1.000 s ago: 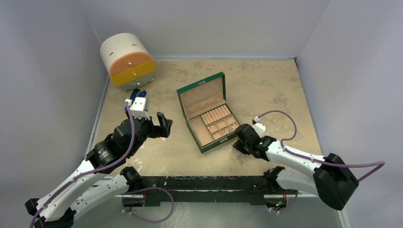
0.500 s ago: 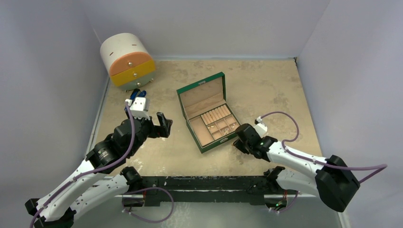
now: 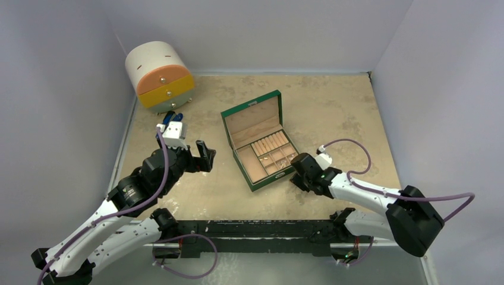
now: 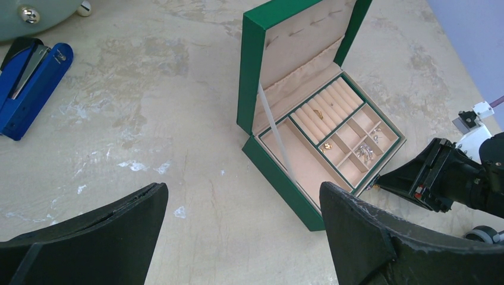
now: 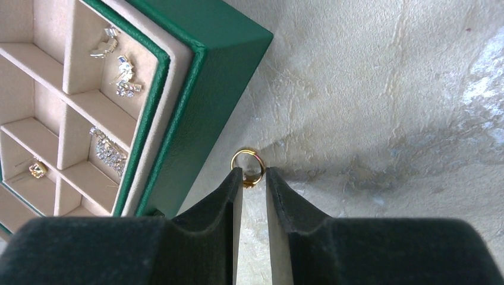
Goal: Organize the mixed jewelry
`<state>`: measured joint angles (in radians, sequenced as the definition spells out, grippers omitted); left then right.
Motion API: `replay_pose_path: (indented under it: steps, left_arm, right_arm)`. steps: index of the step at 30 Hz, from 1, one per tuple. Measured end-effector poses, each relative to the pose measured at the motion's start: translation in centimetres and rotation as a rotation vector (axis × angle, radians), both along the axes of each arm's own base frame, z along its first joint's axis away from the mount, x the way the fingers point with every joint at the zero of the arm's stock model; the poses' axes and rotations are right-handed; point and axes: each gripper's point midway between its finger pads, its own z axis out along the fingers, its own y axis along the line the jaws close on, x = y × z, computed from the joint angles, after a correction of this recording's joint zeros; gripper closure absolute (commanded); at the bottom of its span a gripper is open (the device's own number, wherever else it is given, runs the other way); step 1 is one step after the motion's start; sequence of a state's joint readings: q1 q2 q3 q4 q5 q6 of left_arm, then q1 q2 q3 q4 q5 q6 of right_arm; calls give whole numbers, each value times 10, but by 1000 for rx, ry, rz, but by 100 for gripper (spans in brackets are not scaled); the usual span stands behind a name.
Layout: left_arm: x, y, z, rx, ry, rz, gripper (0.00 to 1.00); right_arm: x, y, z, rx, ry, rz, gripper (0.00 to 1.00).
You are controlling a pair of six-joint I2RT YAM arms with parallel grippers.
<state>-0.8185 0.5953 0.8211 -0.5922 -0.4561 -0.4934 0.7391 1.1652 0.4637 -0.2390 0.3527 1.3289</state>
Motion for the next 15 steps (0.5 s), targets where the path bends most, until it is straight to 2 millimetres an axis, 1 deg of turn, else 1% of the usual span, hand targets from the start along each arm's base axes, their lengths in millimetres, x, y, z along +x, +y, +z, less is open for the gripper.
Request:
replay_pose_path:
  steps: [2,15]
  left_arm:
    - [0,0,0,0,0,0,0]
    - [0,0,0,0,0,0,0]
  right_arm:
    - [1,1,0,0,0,0,78]
    - [2,3,-1,-13,2,22,93]
